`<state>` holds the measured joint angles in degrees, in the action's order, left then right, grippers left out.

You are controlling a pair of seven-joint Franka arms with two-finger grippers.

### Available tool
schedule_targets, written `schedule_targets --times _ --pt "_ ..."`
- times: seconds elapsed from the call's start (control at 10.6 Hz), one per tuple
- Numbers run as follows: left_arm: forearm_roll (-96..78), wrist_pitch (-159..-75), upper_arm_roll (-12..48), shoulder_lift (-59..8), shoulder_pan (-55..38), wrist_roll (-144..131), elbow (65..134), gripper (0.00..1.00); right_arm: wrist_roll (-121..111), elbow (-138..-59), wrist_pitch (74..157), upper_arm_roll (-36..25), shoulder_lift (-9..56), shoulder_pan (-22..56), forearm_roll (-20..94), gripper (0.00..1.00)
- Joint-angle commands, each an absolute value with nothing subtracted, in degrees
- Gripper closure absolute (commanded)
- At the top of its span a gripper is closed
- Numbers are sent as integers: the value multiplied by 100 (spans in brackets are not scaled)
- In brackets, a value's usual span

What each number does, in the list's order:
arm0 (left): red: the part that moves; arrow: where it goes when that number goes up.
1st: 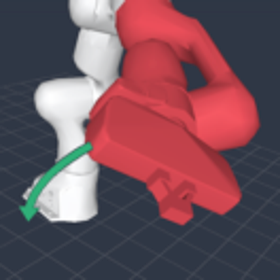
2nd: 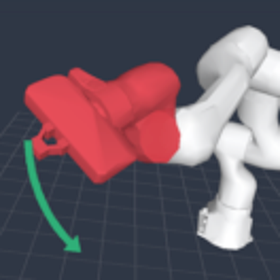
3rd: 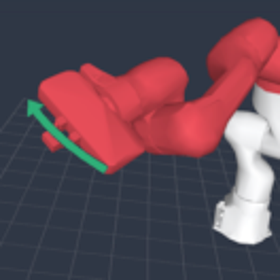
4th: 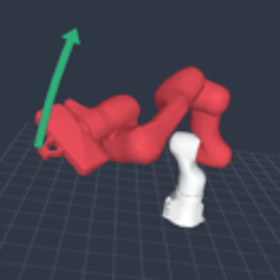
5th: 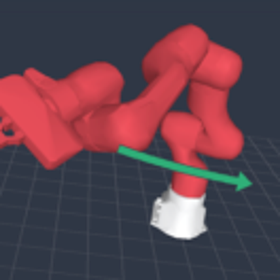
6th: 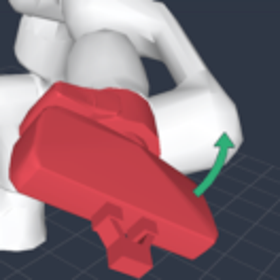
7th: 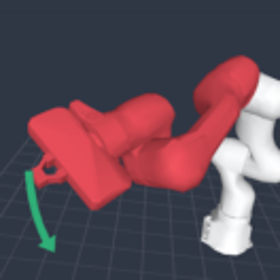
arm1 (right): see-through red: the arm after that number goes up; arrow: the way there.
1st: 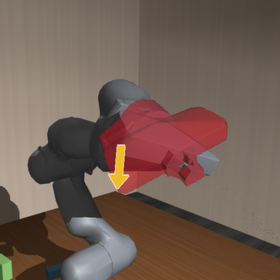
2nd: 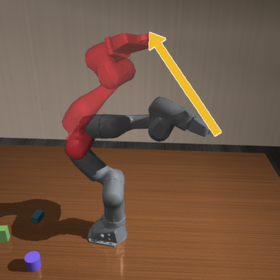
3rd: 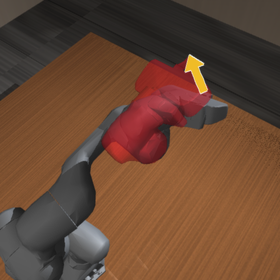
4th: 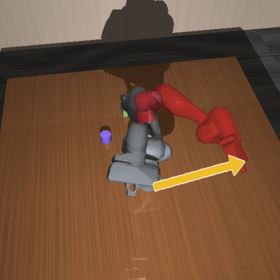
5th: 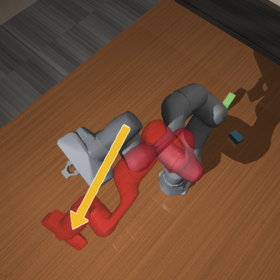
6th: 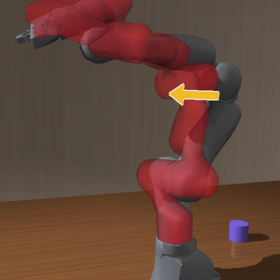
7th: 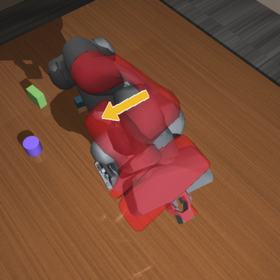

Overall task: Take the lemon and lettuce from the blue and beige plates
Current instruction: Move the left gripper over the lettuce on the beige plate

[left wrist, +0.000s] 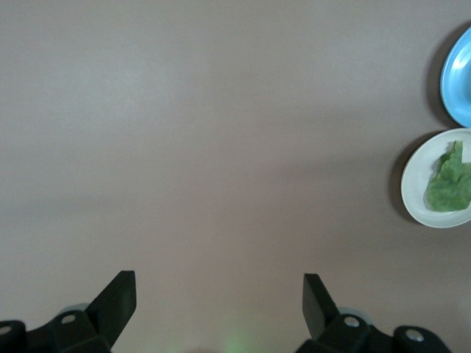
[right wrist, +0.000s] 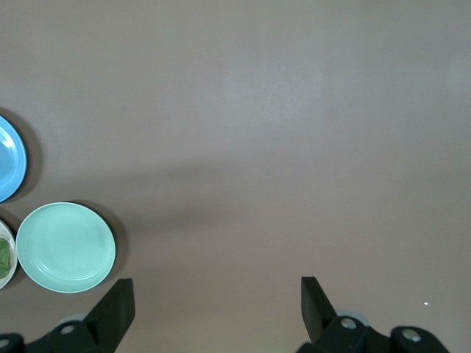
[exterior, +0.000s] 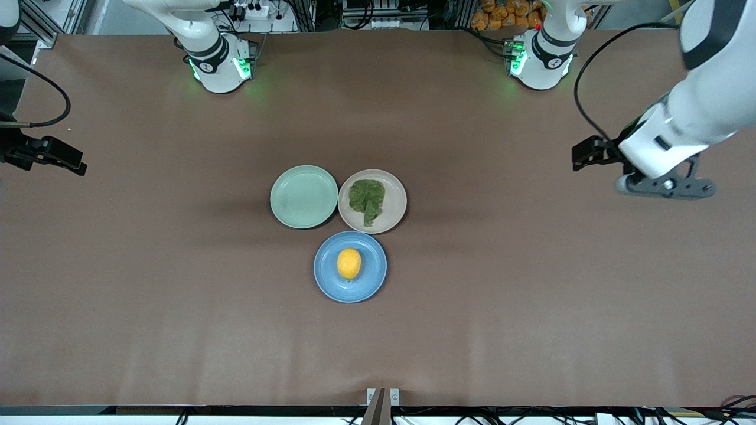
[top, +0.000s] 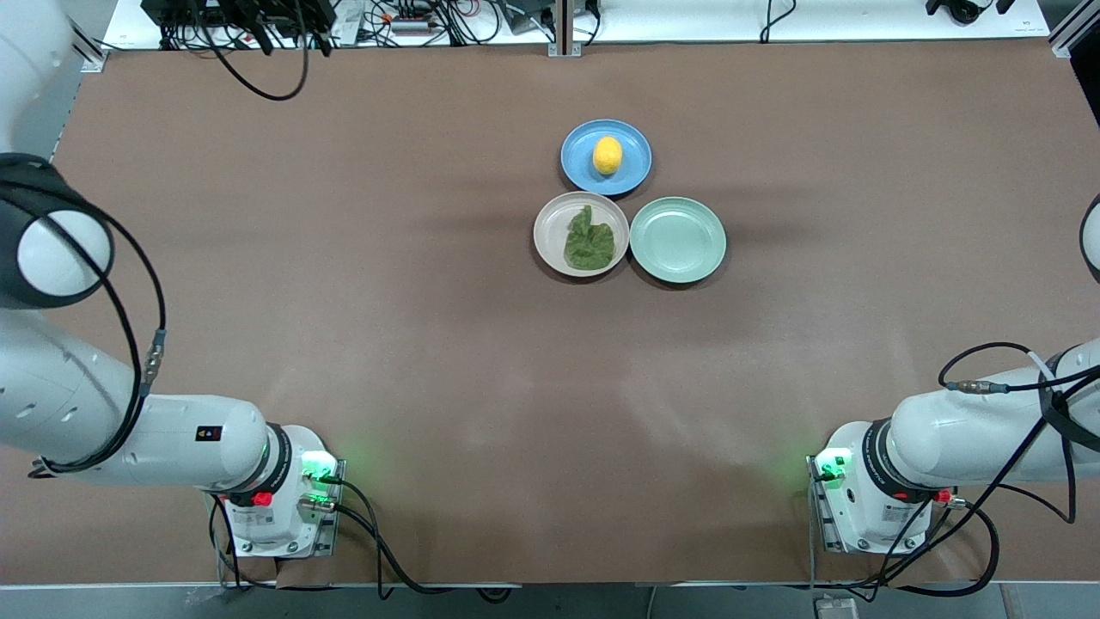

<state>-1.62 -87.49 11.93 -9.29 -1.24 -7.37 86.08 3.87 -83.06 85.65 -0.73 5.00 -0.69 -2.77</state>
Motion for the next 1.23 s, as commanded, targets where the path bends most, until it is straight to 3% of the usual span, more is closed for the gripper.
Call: schedule_targets --times 0.0,0.38,1.14 --pt "-272 -8684 1195 -1221 -237 -694 8586 0 325 -8323 8587 -9 492 -141 -246 0" --pt "-308 -9096 1195 -1362 -518 -773 8920 0 369 -8323 8604 17 545 -123 -246 0" --pt "-589 -10809 1283 -1651 -1449 -1791 9756 0 430 -8376 8587 158 580 -88 -237 0"
